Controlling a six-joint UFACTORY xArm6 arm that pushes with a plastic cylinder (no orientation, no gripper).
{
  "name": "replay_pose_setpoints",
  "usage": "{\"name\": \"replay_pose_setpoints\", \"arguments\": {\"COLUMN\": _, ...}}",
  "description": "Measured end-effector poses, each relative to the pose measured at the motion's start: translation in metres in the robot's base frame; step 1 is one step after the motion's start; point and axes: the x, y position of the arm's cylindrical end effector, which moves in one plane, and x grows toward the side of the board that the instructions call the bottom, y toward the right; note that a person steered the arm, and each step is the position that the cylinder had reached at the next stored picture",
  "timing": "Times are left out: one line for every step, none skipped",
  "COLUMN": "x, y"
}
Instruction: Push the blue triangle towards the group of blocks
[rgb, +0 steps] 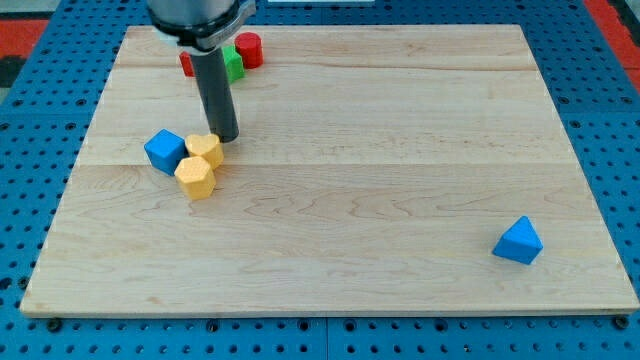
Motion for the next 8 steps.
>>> {"name": "replay_pose_setpoints", "arguments": {"x": 0.001, "y": 0.063}}
{"name": "replay_pose_setpoints", "arguments": {"x": 0.017, "y": 0.178}}
{"name": "replay_pose_setpoints", "arguments": {"x": 0.029, "y": 0.289}}
{"name": "replay_pose_setpoints", "arguments": {"x": 0.064, "y": 0.377}}
{"name": "replay_pose_setpoints", "arguments": {"x": 0.131, "y": 0.408}}
{"name": "replay_pose_setpoints", "arguments": {"x": 0.162, "y": 0.377}}
{"name": "replay_pose_setpoints", "arguments": {"x": 0.143, "y": 0.292}}
{"name": "replay_pose_setpoints", "arguments": {"x": 0.079, "y": 0.195}}
